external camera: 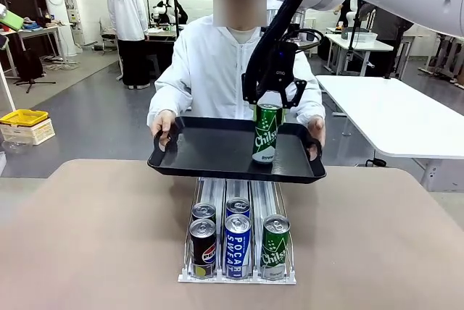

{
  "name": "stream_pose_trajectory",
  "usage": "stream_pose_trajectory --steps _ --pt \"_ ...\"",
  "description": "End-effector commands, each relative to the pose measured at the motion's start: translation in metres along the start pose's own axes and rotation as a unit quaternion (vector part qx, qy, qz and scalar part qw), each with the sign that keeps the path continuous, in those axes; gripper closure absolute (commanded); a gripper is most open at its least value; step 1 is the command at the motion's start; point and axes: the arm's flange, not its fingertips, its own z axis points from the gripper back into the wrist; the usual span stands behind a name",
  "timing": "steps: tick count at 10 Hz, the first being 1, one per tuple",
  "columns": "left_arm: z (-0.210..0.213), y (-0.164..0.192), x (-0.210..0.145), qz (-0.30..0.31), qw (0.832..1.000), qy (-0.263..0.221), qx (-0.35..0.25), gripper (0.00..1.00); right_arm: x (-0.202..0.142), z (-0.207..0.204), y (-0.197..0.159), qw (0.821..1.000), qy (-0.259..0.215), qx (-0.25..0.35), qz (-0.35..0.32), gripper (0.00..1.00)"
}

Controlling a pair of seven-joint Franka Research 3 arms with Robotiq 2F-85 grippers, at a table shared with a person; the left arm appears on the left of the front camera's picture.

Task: Retrieve and hand over the desired beverage to the person.
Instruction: Place the picked can on the Handle tray extended by the person.

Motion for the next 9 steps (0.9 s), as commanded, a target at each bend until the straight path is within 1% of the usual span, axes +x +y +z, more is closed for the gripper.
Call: stream_pose_trajectory --steps 1,2,3,9 --pt "0.0008 0.0005 -0.0013 -0.006 1.0 0.0 -0.004 0.0 0.0043 0.001 0.005 1.0 0.006 -0.017 0.0 0.42" --pt "0.0008 0.0005 -0.0013 -0.006 1.0 0.0 -0.004 0.0 0.0038 0.0001 0.0044 1.0 0.0 -0.019 0.014 0.08" --pt "0.0008 0.0005 -0.0013 -0.006 1.0 0.0 -0.004 0.0 0.0025 0.0001 0.0049 1.0 -0.002 -0.02 0.015 0.0" --pt "0.0008 0.0005 -0.0013 -0.006 1.0 0.0 -0.004 0.0 0.0016 -0.0001 0.0048 1.0 -0.007 -0.019 0.019 0.0"
